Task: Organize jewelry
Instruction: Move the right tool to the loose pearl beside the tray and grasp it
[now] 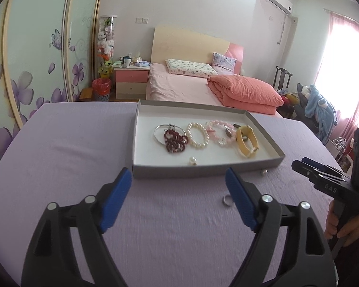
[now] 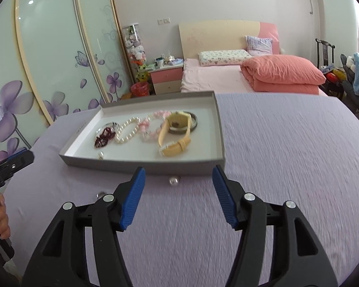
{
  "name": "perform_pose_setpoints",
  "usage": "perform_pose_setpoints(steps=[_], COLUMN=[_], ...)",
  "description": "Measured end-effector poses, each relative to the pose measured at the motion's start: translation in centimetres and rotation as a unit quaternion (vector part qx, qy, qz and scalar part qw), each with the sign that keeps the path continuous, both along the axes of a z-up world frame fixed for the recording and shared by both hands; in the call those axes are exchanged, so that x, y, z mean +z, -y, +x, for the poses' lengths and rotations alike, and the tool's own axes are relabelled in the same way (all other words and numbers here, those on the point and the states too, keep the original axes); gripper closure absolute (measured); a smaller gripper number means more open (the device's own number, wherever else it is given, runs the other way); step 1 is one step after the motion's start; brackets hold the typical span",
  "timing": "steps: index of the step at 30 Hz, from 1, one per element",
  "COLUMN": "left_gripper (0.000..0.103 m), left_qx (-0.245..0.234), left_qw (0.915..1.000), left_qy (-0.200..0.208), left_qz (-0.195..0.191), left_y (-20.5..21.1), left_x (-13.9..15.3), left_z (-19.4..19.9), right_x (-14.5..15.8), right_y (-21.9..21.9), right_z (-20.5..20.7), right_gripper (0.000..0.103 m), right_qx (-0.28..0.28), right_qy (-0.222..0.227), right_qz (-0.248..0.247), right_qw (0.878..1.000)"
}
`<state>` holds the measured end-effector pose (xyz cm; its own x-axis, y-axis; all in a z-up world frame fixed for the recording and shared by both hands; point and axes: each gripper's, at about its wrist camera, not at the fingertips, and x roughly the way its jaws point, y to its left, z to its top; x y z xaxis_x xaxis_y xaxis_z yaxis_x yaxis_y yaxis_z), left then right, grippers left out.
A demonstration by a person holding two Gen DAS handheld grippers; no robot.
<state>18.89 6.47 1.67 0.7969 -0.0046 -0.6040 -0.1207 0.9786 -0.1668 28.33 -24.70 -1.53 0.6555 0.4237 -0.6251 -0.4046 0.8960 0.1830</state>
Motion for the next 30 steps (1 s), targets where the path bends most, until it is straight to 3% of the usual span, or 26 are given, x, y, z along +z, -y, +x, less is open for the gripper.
perform_pose_setpoints(steps=[16, 21, 23, 30], left_gripper=[0.015, 0.015, 0.015, 0.015], left_qx=[0.008, 0.007, 0.007, 0.004], left_qw=[0.9999, 0.9998, 0.9998, 0.9997], left_qy=[-0.002, -0.006, -0.008, -0.015], left_qz=[-0.014, -0.016, -0.016, -0.02], left_y=[-0.4, -0.7, -0.8, -1.1], left_x=[-1.3, -1.7, -1.9, -2.6], left_z=[-1.7, -1.6, -1.6, -1.5], right_x=[-3.8, -4.1, -4.4, -4.5], right_y=[-3.3, -4.5, -4.9, -5.5], right_z=[2.1, 3.0, 3.4, 3.8], right_gripper=[0.043, 0.05, 0.059, 0.067], right_qx=[-0.002, -0.008, -0.011, -0.018], right_qy=[-0.062, -0.065, -0.071, -0.065], right_qz=[-0.067, -0.082, -0.089, -0.102], right_qw=[0.996, 0.995, 0.993, 0.993])
